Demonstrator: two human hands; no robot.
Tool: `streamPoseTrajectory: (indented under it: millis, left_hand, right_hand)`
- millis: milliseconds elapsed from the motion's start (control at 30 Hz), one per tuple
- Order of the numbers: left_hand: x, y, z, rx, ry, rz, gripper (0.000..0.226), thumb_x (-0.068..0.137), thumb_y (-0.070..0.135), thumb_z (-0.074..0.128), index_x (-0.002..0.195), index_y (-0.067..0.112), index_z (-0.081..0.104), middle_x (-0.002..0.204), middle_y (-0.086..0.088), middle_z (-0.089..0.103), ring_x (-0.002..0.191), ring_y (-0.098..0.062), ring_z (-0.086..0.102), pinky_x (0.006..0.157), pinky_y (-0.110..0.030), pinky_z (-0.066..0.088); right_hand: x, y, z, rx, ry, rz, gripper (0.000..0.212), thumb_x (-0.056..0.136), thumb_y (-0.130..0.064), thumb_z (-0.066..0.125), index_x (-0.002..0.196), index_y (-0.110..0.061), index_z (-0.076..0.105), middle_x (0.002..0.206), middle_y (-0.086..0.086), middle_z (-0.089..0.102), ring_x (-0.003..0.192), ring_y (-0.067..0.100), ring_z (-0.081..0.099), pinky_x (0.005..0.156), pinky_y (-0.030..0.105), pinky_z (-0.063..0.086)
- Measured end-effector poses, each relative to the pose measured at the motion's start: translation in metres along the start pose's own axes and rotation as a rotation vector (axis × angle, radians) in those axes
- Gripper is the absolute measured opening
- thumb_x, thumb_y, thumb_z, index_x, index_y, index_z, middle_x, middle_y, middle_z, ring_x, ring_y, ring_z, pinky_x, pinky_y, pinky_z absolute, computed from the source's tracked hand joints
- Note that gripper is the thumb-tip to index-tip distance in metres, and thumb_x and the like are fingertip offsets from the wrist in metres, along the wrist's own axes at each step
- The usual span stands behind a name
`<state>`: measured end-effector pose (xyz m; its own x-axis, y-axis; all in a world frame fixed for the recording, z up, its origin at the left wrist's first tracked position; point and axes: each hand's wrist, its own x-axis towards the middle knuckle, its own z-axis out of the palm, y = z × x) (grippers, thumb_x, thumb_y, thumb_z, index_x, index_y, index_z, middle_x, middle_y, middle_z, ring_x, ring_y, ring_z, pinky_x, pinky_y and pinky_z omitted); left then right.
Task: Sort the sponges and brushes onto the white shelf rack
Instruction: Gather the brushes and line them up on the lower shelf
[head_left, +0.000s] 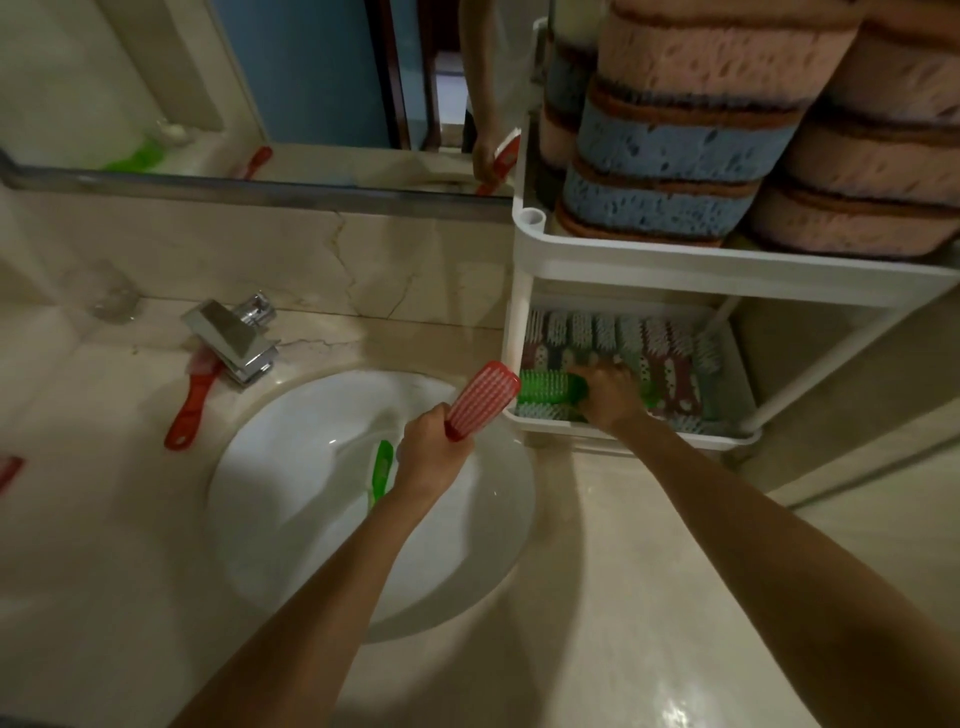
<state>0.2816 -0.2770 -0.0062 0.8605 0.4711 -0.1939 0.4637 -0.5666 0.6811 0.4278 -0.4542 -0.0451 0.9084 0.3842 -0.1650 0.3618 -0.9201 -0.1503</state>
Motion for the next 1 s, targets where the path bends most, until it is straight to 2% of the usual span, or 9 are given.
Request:
streamPoseTrajectory:
  millis: [100,200,300,433,500,600,767,867,1000]
  left_hand:
    - [-0.002,0.003,0.002,0.011,-0.002,0.019,0.012,0.083,0.01,0.056,0.088,0.001,0.064,0.087,-0.017,0.069,0.083,-0.032,0.065,0.069,-0.032,0.047]
    - [-0.006,0.009,0.001,0.03,-0.002,0.055,0.014,0.084,0.011,0.057,0.085,-0.002,0.064,0.084,-0.017,0.069,0.074,-0.026,0.061,0.058,-0.026,0.039]
    - [-0.012,0.014,0.0,0.047,-0.049,0.122,0.017,0.085,0.013,0.061,0.087,-0.003,0.065,0.087,-0.018,0.071,0.069,-0.017,0.054,0.051,-0.023,0.031]
    - [-0.023,0.026,0.001,-0.072,-0.158,0.226,0.025,0.082,0.017,0.068,0.1,-0.001,0.069,0.09,-0.013,0.071,0.077,-0.02,0.064,0.053,-0.008,0.038]
    - [-0.027,0.035,0.006,-0.149,-0.19,0.221,0.021,0.082,0.018,0.07,0.093,0.001,0.07,0.074,-0.004,0.066,0.061,-0.007,0.059,0.048,-0.002,0.039]
    - [-0.026,0.045,0.021,-0.364,-0.229,0.144,0.014,0.083,0.013,0.068,0.07,0.009,0.065,0.047,0.01,0.056,0.035,0.004,0.05,0.043,-0.007,0.038]
    - [-0.023,0.069,0.046,-0.635,-0.342,0.013,0.02,0.087,0.005,0.062,0.07,0.016,0.06,0.041,0.013,0.062,0.038,0.003,0.057,0.052,-0.015,0.051]
    - [-0.022,0.091,0.051,-0.729,-0.389,-0.068,0.015,0.091,0.006,0.055,0.077,0.01,0.059,0.048,0.007,0.063,0.047,-0.002,0.06,0.057,-0.015,0.053]
    - [-0.014,0.103,0.042,-0.419,-0.317,0.076,0.017,0.091,0.012,0.054,0.091,0.002,0.067,0.075,0.0,0.059,0.07,-0.012,0.055,0.069,-0.024,0.045]
  right_hand:
    - [-0.001,0.003,0.001,0.025,-0.062,-0.037,0.05,0.087,-0.017,0.056,0.136,-0.022,0.046,0.143,0.019,0.037,0.129,0.038,0.039,0.112,0.041,0.029]
    - [-0.007,0.002,-0.004,0.127,-0.058,-0.028,0.051,0.086,-0.007,0.052,0.135,-0.02,0.047,0.14,0.02,0.041,0.126,0.038,0.041,0.11,0.042,0.033]
    - [-0.023,-0.005,-0.012,0.287,0.107,-0.027,0.052,0.08,0.006,0.052,0.129,-0.011,0.054,0.136,0.02,0.047,0.128,0.035,0.04,0.11,0.039,0.032]
    - [-0.053,-0.014,-0.018,0.606,0.306,-0.01,0.036,0.074,0.018,0.053,0.103,0.001,0.067,0.115,0.021,0.062,0.112,0.032,0.054,0.103,0.039,0.041]
    - [-0.069,-0.019,-0.021,0.787,0.302,0.009,0.031,0.072,0.021,0.05,0.092,0.006,0.068,0.102,0.022,0.067,0.094,0.024,0.059,0.094,0.033,0.048]
    - [-0.091,-0.023,-0.032,0.917,0.12,0.024,0.029,0.073,0.017,0.047,0.092,0.007,0.066,0.094,0.018,0.068,0.085,0.018,0.058,0.073,0.007,0.045]
    - [-0.115,-0.013,-0.041,0.733,-0.13,0.003,0.053,0.076,-0.002,0.062,0.125,-0.013,0.048,0.109,0.005,0.06,0.098,0.023,0.06,0.075,0.026,0.046]
    - [-0.114,-0.004,-0.038,0.564,0.02,-0.026,0.046,0.082,-0.003,0.06,0.126,-0.006,0.048,0.115,0.014,0.061,0.098,0.025,0.057,0.068,0.017,0.031]
    - [-0.091,0.014,-0.043,0.491,0.164,0.069,0.035,0.081,0.004,0.056,0.116,0.002,0.057,0.112,0.024,0.062,0.104,0.036,0.059,0.081,0.031,0.039]
